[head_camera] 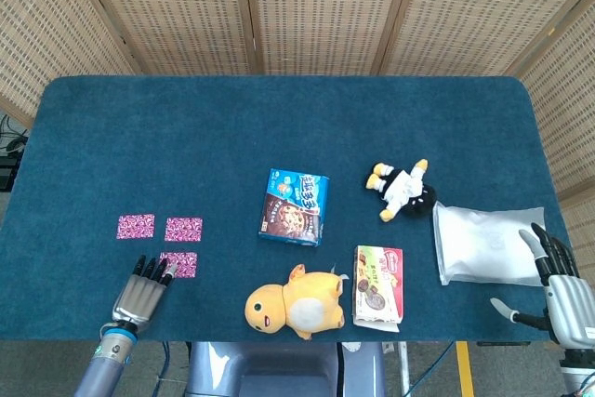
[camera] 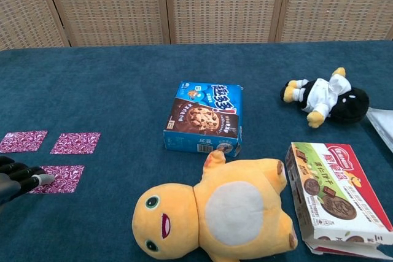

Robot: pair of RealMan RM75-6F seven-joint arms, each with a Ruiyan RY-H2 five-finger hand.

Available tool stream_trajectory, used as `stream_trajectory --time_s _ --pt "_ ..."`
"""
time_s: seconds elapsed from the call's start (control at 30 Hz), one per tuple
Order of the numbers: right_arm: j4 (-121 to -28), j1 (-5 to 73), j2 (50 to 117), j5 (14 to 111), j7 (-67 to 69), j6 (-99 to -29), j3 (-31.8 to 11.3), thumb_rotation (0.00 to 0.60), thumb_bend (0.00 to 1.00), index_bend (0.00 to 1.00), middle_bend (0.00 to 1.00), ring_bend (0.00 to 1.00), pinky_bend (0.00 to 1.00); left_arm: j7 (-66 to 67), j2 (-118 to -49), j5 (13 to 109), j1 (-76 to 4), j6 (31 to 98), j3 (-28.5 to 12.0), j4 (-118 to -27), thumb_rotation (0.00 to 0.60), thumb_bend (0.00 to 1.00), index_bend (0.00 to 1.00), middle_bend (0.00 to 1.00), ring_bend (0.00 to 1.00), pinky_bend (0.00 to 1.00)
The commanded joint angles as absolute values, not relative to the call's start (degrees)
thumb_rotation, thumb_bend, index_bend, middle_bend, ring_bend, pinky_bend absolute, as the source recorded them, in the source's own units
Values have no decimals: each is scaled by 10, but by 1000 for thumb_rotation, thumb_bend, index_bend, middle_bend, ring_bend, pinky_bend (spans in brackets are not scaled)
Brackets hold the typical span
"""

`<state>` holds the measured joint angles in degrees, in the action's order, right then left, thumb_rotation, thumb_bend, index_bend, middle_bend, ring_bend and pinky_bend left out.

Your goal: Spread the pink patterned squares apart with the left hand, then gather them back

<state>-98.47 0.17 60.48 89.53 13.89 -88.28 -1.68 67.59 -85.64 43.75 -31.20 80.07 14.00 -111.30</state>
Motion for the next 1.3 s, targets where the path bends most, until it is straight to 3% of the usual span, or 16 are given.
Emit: stream_trajectory --time_s 0.03,0.23,0.6,1.0,1.3 --pt "-985 1 605 895 139 -883 -17 600 106 43 0 0 0 671 -853 445 -310 801 140 -1115 600 946 0 0 0 0" --pt "-983 2 606 894 139 -882 -17 600 105 43 0 0 0 613 -812 494 -306 813 111 -1152 600 868 0 0 0 0" --pt "-985 2 605 895 137 -882 -17 600 107 43 0 0 0 517 -731 533 -309 823 42 -1191 600 433 15 0 0 0" --pt "-981 5 610 885 133 -874 -19 600 106 43 0 0 0 478 -755 476 -334 781 -37 -1106 600 288 141 0 0 0" --pt "-975 9 613 879 136 -863 -20 600 105 43 0 0 0 503 -795 400 -365 749 -66 -1069 600 287 258 0 0 0"
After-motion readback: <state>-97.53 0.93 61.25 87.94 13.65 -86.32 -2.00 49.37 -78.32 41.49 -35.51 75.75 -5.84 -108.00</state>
